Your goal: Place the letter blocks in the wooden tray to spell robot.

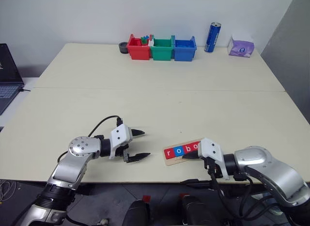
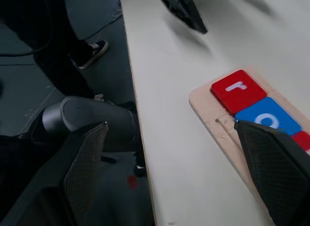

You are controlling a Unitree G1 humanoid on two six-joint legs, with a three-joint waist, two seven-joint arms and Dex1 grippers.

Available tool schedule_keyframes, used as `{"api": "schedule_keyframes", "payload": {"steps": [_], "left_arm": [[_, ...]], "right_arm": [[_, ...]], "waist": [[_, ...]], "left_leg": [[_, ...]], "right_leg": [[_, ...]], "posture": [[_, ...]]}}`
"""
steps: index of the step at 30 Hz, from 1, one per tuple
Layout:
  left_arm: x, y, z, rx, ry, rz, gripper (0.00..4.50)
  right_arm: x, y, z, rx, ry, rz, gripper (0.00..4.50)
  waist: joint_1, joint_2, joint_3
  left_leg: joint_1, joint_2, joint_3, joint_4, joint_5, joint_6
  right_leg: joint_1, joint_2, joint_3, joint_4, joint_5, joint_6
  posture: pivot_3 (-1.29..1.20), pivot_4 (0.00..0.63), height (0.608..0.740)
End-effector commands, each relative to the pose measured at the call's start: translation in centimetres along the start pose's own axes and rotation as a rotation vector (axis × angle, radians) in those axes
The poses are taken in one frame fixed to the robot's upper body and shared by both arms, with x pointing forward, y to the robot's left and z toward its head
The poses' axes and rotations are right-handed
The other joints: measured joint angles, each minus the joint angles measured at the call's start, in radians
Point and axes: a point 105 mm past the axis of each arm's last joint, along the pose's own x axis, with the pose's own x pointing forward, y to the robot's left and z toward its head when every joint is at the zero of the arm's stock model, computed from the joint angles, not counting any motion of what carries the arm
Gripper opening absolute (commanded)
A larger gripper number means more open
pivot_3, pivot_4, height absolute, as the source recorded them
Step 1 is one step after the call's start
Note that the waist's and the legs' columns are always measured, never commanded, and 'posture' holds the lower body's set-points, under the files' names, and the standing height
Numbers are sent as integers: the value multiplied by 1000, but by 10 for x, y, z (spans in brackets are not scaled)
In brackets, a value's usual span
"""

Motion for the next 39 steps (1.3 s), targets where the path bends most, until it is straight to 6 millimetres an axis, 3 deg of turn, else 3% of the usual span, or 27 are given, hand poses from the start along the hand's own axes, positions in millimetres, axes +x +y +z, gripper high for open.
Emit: {"api": "schedule_keyframes", "payload": {"steps": [1,10,29,33,39], "left_arm": [[-8,4,-2,28,-10,19,4500],[-10,2,-12,35,-3,15,4500],[-4,-1,-6,44,-23,-4,4500],[-3,0,-1,42,-36,-1,4500],[-5,-3,16,22,-83,-13,4500]], "right_arm": [[12,5,4,-39,-4,68,4456],[28,-6,-2,-109,53,54,4456],[32,-12,6,-157,21,13,4456],[23,-12,18,-158,-28,-3,4456],[-29,-21,42,-214,-93,-156,4456]], "waist": [[0,0,0],[0,0,0],[0,0,0],[0,0,0],[1,0,0]], "left_leg": [[0,0,0,0,0,0],[0,0,-1,0,0,0],[0,0,-1,0,0,0],[0,0,-1,0,0,0],[-1,0,-2,0,0,0]], "right_leg": [[0,0,0,0,0,0],[0,0,0,0,0,0],[0,0,-1,0,0,-1],[0,0,0,0,0,-1],[0,-1,0,0,0,0]], "posture": [[0,150,740],[0,150,740],[0,150,740],[0,150,740],[0,150,740]]}}
